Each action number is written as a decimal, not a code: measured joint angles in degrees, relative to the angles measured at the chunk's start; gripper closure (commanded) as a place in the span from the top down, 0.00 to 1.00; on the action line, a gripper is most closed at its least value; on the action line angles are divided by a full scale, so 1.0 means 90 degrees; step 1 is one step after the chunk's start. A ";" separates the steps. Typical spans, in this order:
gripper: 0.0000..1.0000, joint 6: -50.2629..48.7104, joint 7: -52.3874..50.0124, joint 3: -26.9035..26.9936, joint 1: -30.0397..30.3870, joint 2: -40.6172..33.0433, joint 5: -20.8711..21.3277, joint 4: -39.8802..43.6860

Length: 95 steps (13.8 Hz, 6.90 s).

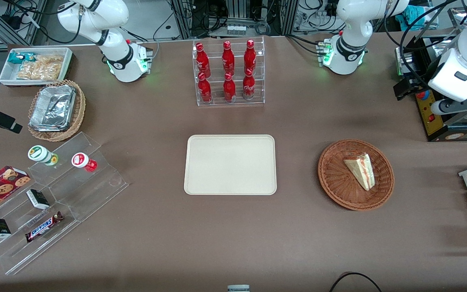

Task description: Place sandwich from basket to tray

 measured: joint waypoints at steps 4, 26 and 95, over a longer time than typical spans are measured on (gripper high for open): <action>1.00 0.0005 0.0000 0.0004 0.0064 0.0040 -0.0013 0.0010; 1.00 0.4539 -0.1784 -0.0006 0.1046 0.2110 -0.0380 -0.2769; 1.00 0.3033 -0.5041 0.0882 -0.3536 0.3564 0.0705 0.0773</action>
